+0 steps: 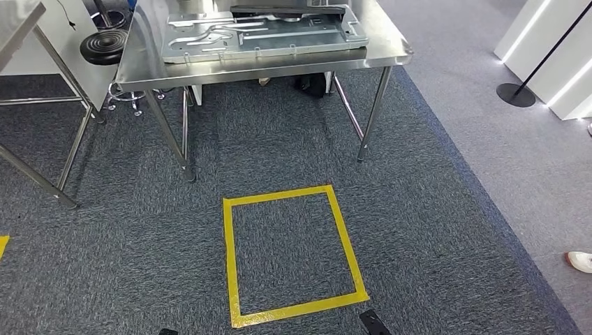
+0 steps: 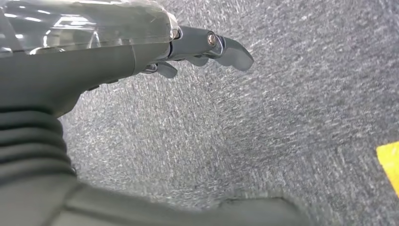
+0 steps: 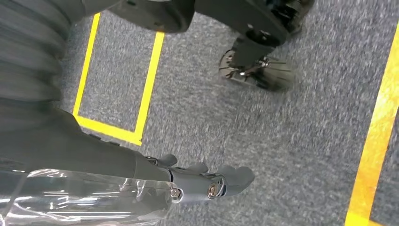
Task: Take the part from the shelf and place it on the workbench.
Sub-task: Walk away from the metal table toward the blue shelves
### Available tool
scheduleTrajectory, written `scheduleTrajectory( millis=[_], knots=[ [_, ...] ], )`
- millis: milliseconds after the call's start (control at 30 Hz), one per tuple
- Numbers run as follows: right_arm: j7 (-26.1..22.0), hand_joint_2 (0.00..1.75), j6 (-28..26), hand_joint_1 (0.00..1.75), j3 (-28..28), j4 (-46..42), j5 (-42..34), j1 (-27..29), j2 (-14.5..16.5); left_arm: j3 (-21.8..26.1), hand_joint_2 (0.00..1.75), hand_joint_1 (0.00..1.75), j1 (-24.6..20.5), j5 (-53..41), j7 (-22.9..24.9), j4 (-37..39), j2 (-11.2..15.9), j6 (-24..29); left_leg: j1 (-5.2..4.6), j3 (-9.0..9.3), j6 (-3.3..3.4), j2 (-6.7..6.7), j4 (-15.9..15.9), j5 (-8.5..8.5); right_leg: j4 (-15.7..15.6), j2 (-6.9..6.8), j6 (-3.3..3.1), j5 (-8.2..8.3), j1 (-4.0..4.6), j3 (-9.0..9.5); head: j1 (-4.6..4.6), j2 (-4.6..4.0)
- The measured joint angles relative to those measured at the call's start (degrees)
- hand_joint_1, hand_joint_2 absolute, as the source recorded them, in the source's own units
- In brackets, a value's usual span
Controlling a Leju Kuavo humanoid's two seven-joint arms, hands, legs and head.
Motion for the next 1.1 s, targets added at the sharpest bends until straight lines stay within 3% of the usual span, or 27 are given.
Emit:
scheduleTrajectory(
  millis=[67, 100, 133, 200, 267, 400, 467, 533, 600, 633, 667, 733, 800, 867, 933, 967, 1067, 1100],
  knots=[
    [-1.0, 1.75, 0.3, 0.0, 0.0, 0.0, 0.3, 0.2, 0.1, -0.1, 1.75, 0.0, 0.1, -0.1, 0.2, 0.0, 0.0, -0.1, -0.14, -0.49, 0.15, 0.06, 0.2, 0.2, 6.8, 0.0, 0.28, -2.73, -0.07, -2.74, 0.0, 0.0],
    [-1.6, 1.75, 0.5, 0.0, 0.0, 0.0, 0.5, 0.3, 0.2, -0.2, 1.75, 0.0, 0.1, -0.2, 0.3, 0.0, 0.0, -0.2, -0.17, -0.66, 0.15, 0.06, 0.3, 0.23, 7.6, 0.0, 0.3, -2.51, -0.08, -2.84, 0.0, 0.01],
    [-2.2, 1.75, 0.7, 0.0, 0.0, 0.0, 0.7, 0.3, 0.2, -0.3, 1.75, 0.0, 0.1, -0.2, 0.5, 0.0, 0.0, -0.3, -0.19, -0.74, 0.12, 0.05, 0.4, 0.24, 5.9, -0.01, 0.21, -1.2, -0.07, -1.79, 0.0, 0.01],
    [-3.3, 1.75, 1.0, 0.0, 0.0, 0.0, 1.1, 0.4, 0.3, -0.5, 1.75, 0.0, 0.0, -0.2, 0.8, 0.0, -0.1, -0.8, -0.24, -0.72, -0.02, 0.04, 0.6, 0.18, -2.1, -0.01, -0.33, 2.51, 0.01, 2.49, 0.0, 0.0],
    [-3.8, 1.75, 1.3, 0.0, 0.3, 0.0, 1.0, 0.7, 0.3, -1.5, 1.75, 0.0, 0.0, 0.7, 1.0, -0.1, 0.0, -1.2, -0.45, -0.91, -0.47, 0.05, 0.9, 0.14, -8.1, -0.04, -0.98, 4.16, 0.28, 5.41, 0.0, 0.0],
    [-3.7, 1.75, 1.5, 0.0, 1.6, 0.0, -1.5, 2.4, 0.3, -5.4, 1.75, 0.0, 0.6, 5.7, 1.6, -0.5, 0.4, -1.6, -0.5, -1.27, -1.82, 0.01, 1.1, -0.1, -9.7, -0.1, -1.92, 4.33, 0.33, 5.8, 0.0, 0.02],
    [-3.5, 1.75, 1.4, 0.0, 2.3, -0.2, -3.0, 2.9, 0.3, -7.5, 1.75, 0.0, 1.1, 8.8, 1.8, -0.7, 0.8, -1.7, -0.44, -2.64, -2.45, -0.06, 4.3, -2.4, -10.2, -0.21, -2.57, 4.68, 0.0, 5.91, 0.0, 0.0],
    [-3.2, 1.75, 1.3, 0.0, 3.0, -0.7, -4.5, 3.2, 0.3, -9.7, 1.75, 0.0, 1.9, 11.9, 2.0, -0.7, 1.2, -1.9, -0.21, -6.03, -2.9, -0.11, 11.9, -6.28, -10.3, -0.26, -2.83, 4.75, -0.01, 5.82, 0.0, 0.0],
    [-2.9, 1.75, 1.3, 0.0, 3.7, -1.5, -6.1, 3.5, 0.3, -11.9, 1.75, 0.0, 3.2, 15.0, 2.4, -0.7, 1.5, -2.1, 0.0, -8.57, -3.24, -0.1, 17.6, -7.9, -10.2, -0.23, -2.84, 4.75, 0.0, 5.78, 0.0, 0.0],
    [-2.7, 1.75, 1.3, 0.0, 4.1, -2.0, -6.9, 3.6, 0.3, -12.9, 1.75, 0.0, 4.0, 16.5, 2.5, -0.7, 1.6, -2.1, 0.1, -8.42, -3.34, -0.1, 17.4, -7.01, -10.1, -0.17, -2.81, 4.73, -0.02, 5.78, 0.0, 0.0],
    [-2.5, 1.75, 1.3, 0.0, 4.4, -2.5, -7.6, 3.6, 0.3, -14.0, 1.75, 0.0, 4.7, 18.0, 2.7, -0.7, 1.8, -2.2, 0.22, -7.15, -3.39, -0.09, 14.7, -5.13, -9.9, -0.11, -2.71, 4.67, -0.07, 5.79, 0.0, 0.0],
    [-2.3, 1.75, 1.3, 0.0, 5.2, -3.7, -9.0, 3.6, 0.3, -16.1, 1.75, 0.0, 5.9, 20.8, 2.8, -0.7, 2.2, -2.3, 0.34, -3.34, -3.32, -0.12, 6.5, -1.44, -9.4, 0.0, -2.22, 4.38, -0.01, 5.67, 0.0, 0.0],
    [-2.0, 0.87, 1.3, 0.0, 6.1, -4.8, -10.6, 3.7, 0.3, -18.5, 0.87, 0.0, 6.8, 24.0, 3.0, -0.7, 2.5, -2.5, 0.25, -1.41, -2.73, -0.25, 2.2, -0.32, -8.9, 0.01, -1.49, 4.2, 0.22, 5.35, 0.0, 0.0],
    [-1.6, 0.0, 1.3, 0.0, 6.9, -5.6, -12.1, 4.0, 0.2, -20.9, 0.0, 0.0, 7.7, 27.0, 3.3, -0.7, 2.8, -2.6, 0.1, -1.5, -1.85, -0.34, 2.0, -0.34, -8.8, 0.01, -0.79, 4.34, 0.23, 5.13, 0.0, 0.01],
    [-1.3, 0.0, 1.2, 0.0, 7.7, -6.1, -13.6, 4.8, 0.0, -23.0, 0.0, 0.0, 8.4, 29.8, 3.6, -0.9, 3.1, -2.7, 0.15, -1.63, -0.99, -0.25, 1.7, 0.06, -7.8, 0.03, -0.18, 3.48, 0.0, 4.74, 0.01, 0.01],
    [-1.1, 0.0, 1.2, 0.0, 8.2, -6.2, -14.4, 5.4, -0.1, -24.1, 0.0, 0.0, 8.5, 31.4, 3.7, -1.1, 3.3, -2.8, 0.2, -1.73, -0.6, -0.2, 1.5, 0.27, -5.9, 0.04, 0.06, 2.11, -0.07, 3.93, 0.01, 0.01],
    [-0.5, 0.0, 1.2, 0.0, 9.6, -6.3, -16.8, 7.5, -0.1, -27.8, 0.0, 0.0, 8.5, 36.3, 3.9, -2.5, 3.8, -3.0, -0.04, -2.23, -0.11, -0.1, 1.5, 0.54, 5.1, 0.03, 0.34, -3.54, -0.1, -0.99, 0.0, 0.01],
    [-0.3, 0.0, 1.1, 0.0, 10.0, -6.2, -17.6, 8.4, -0.1, -29.0, 0.0, 0.0, 8.5, 37.8, 4.0, -3.2, 4.0, -3.1, -0.17, -2.32, -0.06, -0.07, 1.5, 0.58, 7.4, 0.03, 0.3, -4.16, -0.09, -1.98, 0.0, 0.01]
  ],
)
